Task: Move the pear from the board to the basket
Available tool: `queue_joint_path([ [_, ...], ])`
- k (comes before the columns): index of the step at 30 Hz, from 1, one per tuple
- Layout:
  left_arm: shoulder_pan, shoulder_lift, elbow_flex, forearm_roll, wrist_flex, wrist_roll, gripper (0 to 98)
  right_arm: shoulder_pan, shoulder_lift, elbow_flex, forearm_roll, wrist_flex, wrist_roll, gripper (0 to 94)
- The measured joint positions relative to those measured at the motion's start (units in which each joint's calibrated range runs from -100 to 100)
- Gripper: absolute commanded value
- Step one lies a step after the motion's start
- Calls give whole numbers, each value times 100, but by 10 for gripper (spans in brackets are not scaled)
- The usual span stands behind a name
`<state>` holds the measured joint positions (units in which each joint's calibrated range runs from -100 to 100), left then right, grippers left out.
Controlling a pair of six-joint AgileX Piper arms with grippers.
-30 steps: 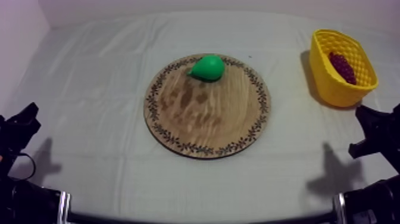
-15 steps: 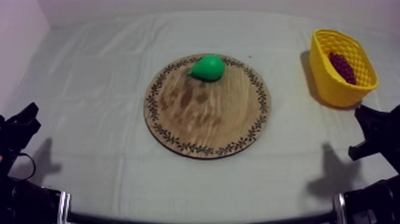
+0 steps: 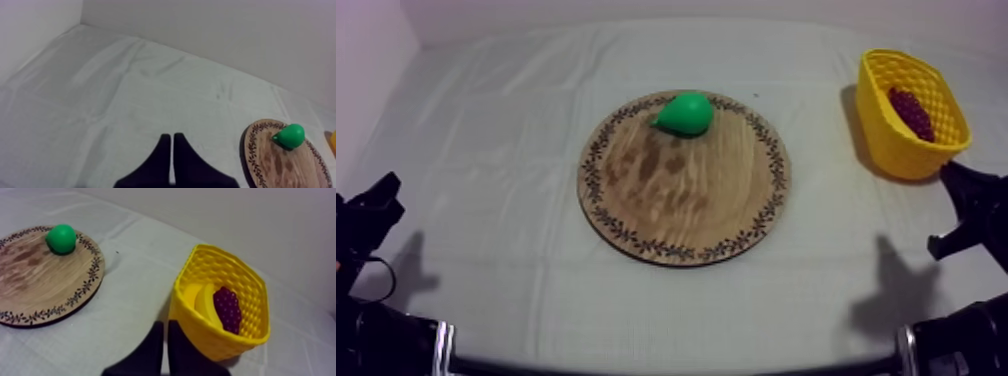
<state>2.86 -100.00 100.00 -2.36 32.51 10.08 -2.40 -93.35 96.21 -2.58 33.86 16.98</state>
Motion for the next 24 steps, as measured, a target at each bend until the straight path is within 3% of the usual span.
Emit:
queue_joint_path([
  [12, 0, 0, 0, 0, 0, 0, 1, -122, 1896, -2108, -135, 322, 377, 7],
  [24, 0, 0, 0, 0, 0, 0, 1, -369, 4446, -4922, -84, 1451, 630, 7],
])
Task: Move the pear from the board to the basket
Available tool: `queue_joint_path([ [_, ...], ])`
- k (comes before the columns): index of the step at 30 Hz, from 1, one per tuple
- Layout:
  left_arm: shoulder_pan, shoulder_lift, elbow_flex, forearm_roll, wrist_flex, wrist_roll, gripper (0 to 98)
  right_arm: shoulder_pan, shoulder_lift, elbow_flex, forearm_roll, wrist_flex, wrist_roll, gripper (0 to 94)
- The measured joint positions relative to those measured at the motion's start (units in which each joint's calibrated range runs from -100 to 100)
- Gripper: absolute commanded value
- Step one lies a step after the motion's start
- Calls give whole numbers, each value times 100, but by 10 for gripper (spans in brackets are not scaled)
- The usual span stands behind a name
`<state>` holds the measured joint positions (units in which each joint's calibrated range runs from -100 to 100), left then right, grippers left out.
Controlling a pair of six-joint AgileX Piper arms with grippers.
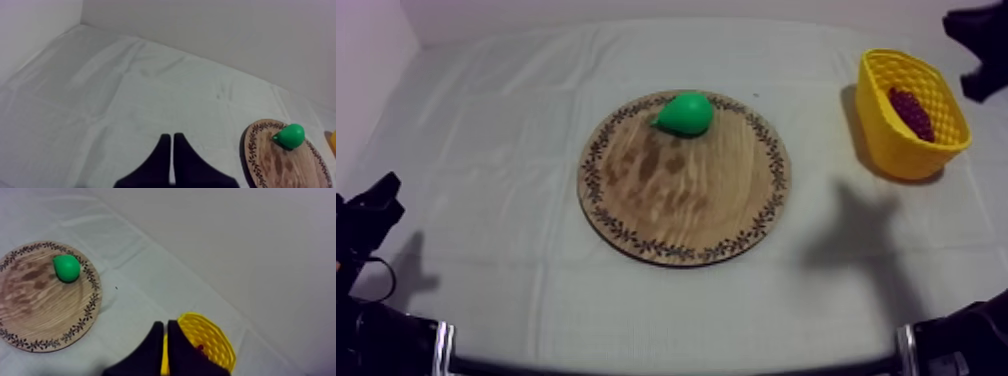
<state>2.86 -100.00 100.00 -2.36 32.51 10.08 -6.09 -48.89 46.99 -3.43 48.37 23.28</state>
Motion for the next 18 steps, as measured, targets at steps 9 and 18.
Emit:
queue_joint_path([
  [9, 0, 0, 0, 0, 0, 0, 1, -131, 1697, -1703, -221, 762, 397, 7],
  [18, 0, 0, 0, 0, 0, 0, 1, -258, 3131, -2949, -416, 1365, 1014, 6],
])
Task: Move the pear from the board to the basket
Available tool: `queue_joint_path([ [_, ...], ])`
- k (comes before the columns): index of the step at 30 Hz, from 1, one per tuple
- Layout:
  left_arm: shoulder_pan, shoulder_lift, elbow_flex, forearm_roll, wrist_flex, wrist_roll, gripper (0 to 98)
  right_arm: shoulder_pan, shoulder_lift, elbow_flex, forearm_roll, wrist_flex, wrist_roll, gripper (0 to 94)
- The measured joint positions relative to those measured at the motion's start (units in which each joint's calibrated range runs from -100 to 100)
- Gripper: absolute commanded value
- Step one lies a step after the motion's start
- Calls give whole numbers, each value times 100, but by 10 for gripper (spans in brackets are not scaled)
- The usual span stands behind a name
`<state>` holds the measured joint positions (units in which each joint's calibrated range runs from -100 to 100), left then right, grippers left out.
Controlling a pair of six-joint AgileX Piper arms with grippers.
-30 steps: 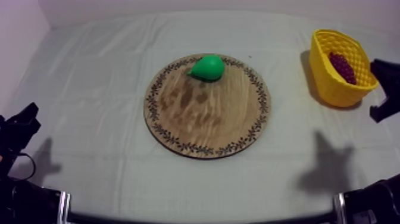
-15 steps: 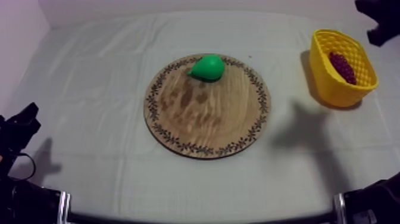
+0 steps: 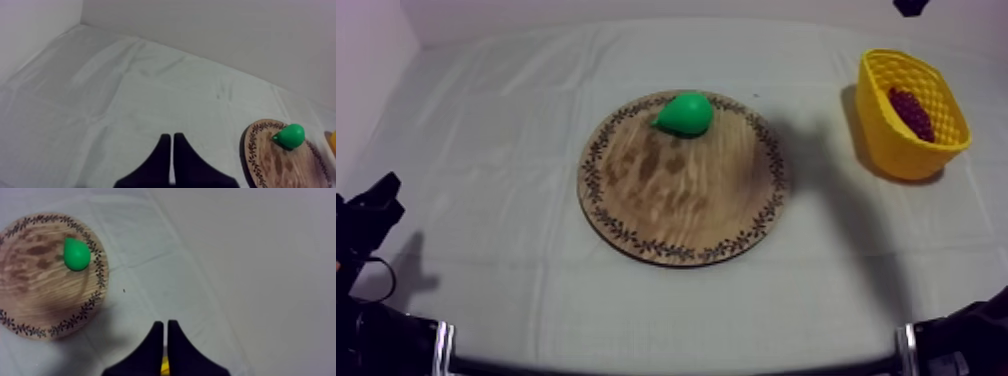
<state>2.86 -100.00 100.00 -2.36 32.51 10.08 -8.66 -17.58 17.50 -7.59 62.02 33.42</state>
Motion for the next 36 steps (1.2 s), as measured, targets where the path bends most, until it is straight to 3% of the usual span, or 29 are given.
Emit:
queue_joint_path([
  [14, 0, 0, 0, 0, 0, 0, 1, -444, 1645, -1134, 53, 595, 823, 6],
  [36, 0, 0, 0, 0, 0, 0, 1, -1316, 3599, -3378, 679, 2524, -12, 6],
])
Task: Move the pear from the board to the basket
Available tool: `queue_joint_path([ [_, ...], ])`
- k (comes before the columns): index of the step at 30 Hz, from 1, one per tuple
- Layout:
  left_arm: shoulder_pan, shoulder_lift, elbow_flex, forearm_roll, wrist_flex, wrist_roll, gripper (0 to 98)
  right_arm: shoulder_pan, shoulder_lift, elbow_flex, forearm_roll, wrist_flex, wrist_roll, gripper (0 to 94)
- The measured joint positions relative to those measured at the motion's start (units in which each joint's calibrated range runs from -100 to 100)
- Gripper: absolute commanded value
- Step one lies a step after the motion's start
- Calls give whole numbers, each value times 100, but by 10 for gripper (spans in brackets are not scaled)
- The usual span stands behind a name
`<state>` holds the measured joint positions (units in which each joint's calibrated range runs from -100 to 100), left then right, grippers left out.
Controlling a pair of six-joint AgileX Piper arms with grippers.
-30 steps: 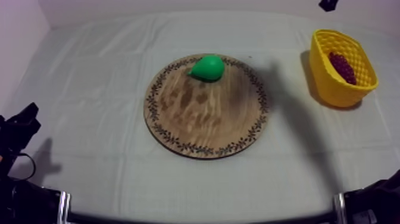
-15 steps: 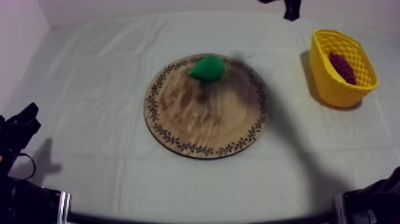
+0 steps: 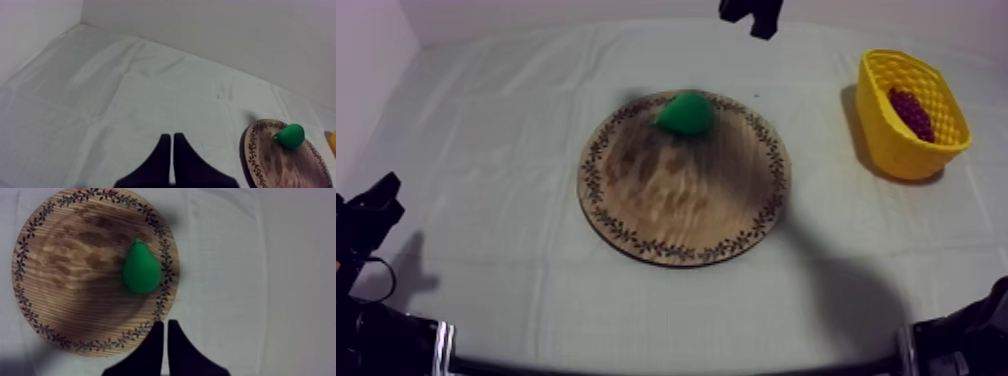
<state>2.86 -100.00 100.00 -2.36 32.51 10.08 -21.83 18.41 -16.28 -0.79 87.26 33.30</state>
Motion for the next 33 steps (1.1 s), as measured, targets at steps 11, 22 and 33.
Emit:
queue_joint_path([
  [11, 0, 0, 0, 0, 0, 0, 1, -160, 825, -925, 286, 725, -416, 7],
  [22, 0, 0, 0, 0, 0, 0, 1, -221, 1123, -1013, 506, 883, -559, 136],
  [33, 0, 0, 0, 0, 0, 0, 1, -234, 1177, -908, 549, 837, -540, 583],
])
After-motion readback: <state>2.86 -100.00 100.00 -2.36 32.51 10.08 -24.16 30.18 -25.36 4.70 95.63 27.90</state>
